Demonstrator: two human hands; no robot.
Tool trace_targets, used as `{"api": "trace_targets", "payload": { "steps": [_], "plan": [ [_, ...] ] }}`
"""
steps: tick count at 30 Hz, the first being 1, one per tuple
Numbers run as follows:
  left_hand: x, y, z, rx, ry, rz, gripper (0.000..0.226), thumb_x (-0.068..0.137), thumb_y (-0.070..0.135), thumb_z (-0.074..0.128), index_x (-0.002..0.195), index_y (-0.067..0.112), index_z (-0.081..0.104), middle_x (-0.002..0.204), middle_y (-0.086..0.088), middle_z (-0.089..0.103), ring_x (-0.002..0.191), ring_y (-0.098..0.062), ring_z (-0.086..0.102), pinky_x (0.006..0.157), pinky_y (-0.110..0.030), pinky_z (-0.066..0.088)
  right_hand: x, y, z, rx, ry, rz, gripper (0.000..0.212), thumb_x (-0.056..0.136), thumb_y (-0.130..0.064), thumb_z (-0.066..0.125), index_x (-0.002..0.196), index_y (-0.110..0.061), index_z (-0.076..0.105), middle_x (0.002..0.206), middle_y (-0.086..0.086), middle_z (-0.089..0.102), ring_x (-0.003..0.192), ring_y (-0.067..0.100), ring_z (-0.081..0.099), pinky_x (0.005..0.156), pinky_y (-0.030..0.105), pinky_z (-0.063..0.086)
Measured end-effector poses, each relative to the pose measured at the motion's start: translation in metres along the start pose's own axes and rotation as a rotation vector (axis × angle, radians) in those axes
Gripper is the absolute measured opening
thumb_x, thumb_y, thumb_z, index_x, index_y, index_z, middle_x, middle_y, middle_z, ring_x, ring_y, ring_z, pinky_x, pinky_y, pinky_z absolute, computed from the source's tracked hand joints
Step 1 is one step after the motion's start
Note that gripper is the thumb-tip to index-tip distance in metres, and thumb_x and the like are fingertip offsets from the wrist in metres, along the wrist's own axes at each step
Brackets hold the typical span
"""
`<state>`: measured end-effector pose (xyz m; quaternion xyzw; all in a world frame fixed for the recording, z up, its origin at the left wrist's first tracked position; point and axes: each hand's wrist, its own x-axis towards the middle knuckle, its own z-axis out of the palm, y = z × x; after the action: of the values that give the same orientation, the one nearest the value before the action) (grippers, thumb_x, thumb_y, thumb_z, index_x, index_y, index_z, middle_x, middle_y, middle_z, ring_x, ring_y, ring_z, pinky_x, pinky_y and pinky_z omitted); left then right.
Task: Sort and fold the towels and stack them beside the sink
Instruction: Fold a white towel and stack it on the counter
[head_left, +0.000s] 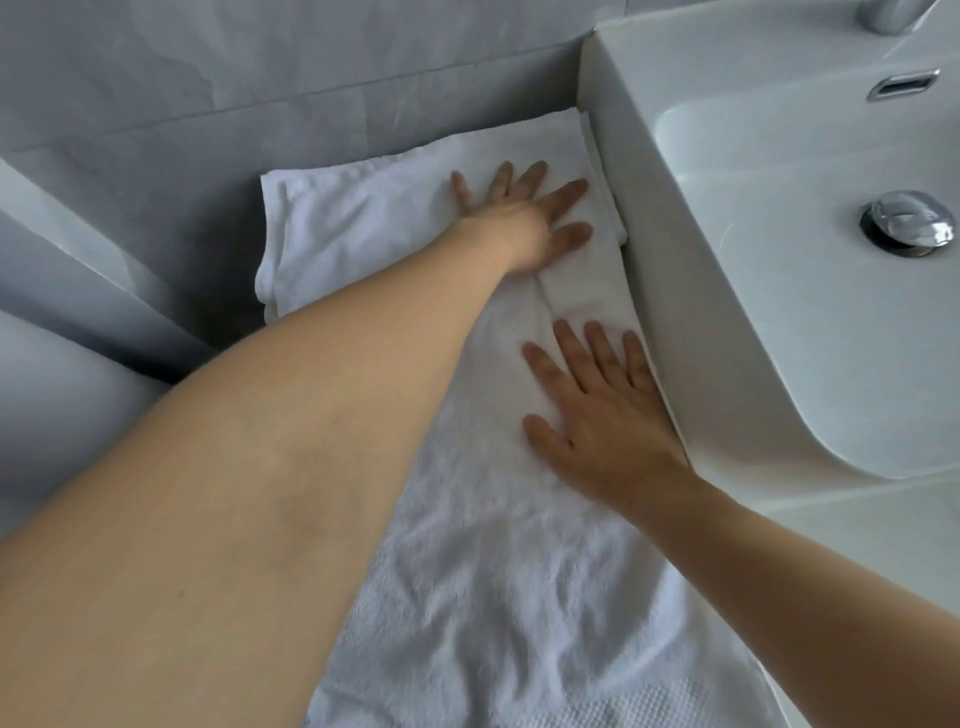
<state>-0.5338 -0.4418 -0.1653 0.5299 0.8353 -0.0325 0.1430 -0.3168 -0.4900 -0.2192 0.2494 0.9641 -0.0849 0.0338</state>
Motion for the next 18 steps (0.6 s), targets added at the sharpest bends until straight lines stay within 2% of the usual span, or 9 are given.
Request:
{"api": "trace_targets", "payload": {
  "steps": [2, 3, 5, 7, 10, 12, 14, 16, 18],
  "plan": [
    [0.009, 0.004, -0.001, -0.004, 0.026, 0.014, 0.063, 0.097, 0.068, 0.023, 0.155, 0.047, 0.009, 0.167, 0.002, 0.003, 0.153, -0.028, 0.001, 0.117, -0.063, -0.001, 0.000, 0.000, -0.001, 0.016, -0.015, -0.013, 0.074, 0.088, -0.062, 0.015, 0.156, -0.036, 0.001, 0.165, 0.002, -0.004, 0.151, 0.025, -0.010, 0.120, 0.047, -0.009],
    [0.014, 0.006, -0.002, -0.014, 0.080, 0.011, 0.062, 0.098, 0.066, 0.026, 0.154, 0.043, 0.018, 0.165, -0.002, 0.013, 0.150, -0.030, 0.011, 0.117, -0.059, 0.008, -0.001, 0.001, -0.001, 0.026, -0.018, -0.021, 0.074, 0.088, -0.062, 0.015, 0.156, -0.036, 0.002, 0.165, 0.002, -0.004, 0.151, 0.025, -0.010, 0.121, 0.047, -0.007],
    [0.025, 0.009, -0.010, -0.059, 0.231, -0.046, 0.056, 0.099, 0.060, 0.032, 0.148, 0.032, 0.036, 0.153, -0.007, 0.035, 0.139, -0.033, 0.030, 0.110, -0.050, 0.026, -0.002, 0.001, -0.002, 0.047, -0.011, -0.039, 0.073, 0.089, -0.061, 0.019, 0.156, -0.035, 0.006, 0.165, 0.000, 0.000, 0.151, 0.025, -0.006, 0.121, 0.048, -0.003],
    [0.038, 0.012, -0.017, -0.130, 0.282, -0.108, 0.050, 0.100, 0.052, 0.036, 0.141, 0.024, 0.043, 0.146, -0.009, 0.041, 0.135, -0.034, 0.034, 0.105, -0.045, 0.029, -0.002, 0.001, -0.001, 0.059, -0.010, -0.055, 0.073, 0.089, -0.060, 0.023, 0.156, -0.033, 0.013, 0.165, -0.001, 0.006, 0.152, 0.024, 0.000, 0.121, 0.048, 0.001],
    [0.047, 0.018, -0.012, -0.141, 0.209, -0.093, 0.052, 0.101, 0.047, 0.034, 0.147, 0.024, 0.037, 0.153, -0.009, 0.031, 0.142, -0.032, 0.024, 0.110, -0.047, 0.023, -0.002, 0.001, 0.000, 0.073, -0.005, -0.074, 0.073, 0.089, -0.057, 0.029, 0.156, -0.030, 0.018, 0.164, 0.000, 0.012, 0.152, 0.024, 0.006, 0.121, 0.049, 0.005],
    [0.045, 0.016, -0.001, -0.135, 0.148, -0.101, 0.062, 0.101, 0.053, 0.026, 0.157, 0.028, 0.016, 0.164, -0.004, 0.011, 0.150, -0.025, 0.007, 0.117, -0.058, 0.006, -0.001, 0.001, 0.001, 0.065, -0.007, -0.080, 0.073, 0.089, -0.057, 0.029, 0.156, -0.030, 0.018, 0.164, 0.001, 0.010, 0.152, 0.025, 0.004, 0.121, 0.049, 0.005],
    [0.044, 0.014, 0.006, -0.109, 0.114, -0.111, 0.068, 0.100, 0.059, 0.021, 0.158, 0.031, -0.001, 0.166, 0.001, -0.004, 0.152, -0.021, -0.005, 0.114, -0.067, -0.006, -0.001, 0.000, 0.000, 0.067, -0.005, -0.068, 0.073, 0.089, -0.058, 0.029, 0.156, -0.032, 0.018, 0.164, 0.002, 0.010, 0.152, 0.027, 0.004, 0.121, 0.050, 0.003],
    [0.043, 0.014, 0.005, -0.104, 0.138, -0.102, 0.073, 0.097, 0.062, 0.025, 0.158, 0.033, -0.003, 0.166, 0.002, -0.005, 0.152, -0.022, -0.004, 0.114, -0.068, -0.004, -0.001, 0.000, -0.001, 0.072, 0.003, -0.049, 0.072, 0.088, -0.059, 0.031, 0.155, -0.034, 0.021, 0.164, 0.004, 0.012, 0.151, 0.029, 0.005, 0.120, 0.051, 0.003],
    [0.038, 0.016, 0.005, -0.116, 0.235, -0.066, 0.077, 0.094, 0.061, 0.035, 0.158, 0.032, 0.003, 0.166, 0.001, -0.001, 0.151, -0.024, 0.003, 0.116, -0.062, 0.005, -0.002, -0.001, -0.002, 0.068, 0.002, -0.040, 0.072, 0.087, -0.059, 0.032, 0.154, -0.035, 0.023, 0.164, 0.005, 0.013, 0.151, 0.030, 0.006, 0.120, 0.052, 0.003]
  ]
}}
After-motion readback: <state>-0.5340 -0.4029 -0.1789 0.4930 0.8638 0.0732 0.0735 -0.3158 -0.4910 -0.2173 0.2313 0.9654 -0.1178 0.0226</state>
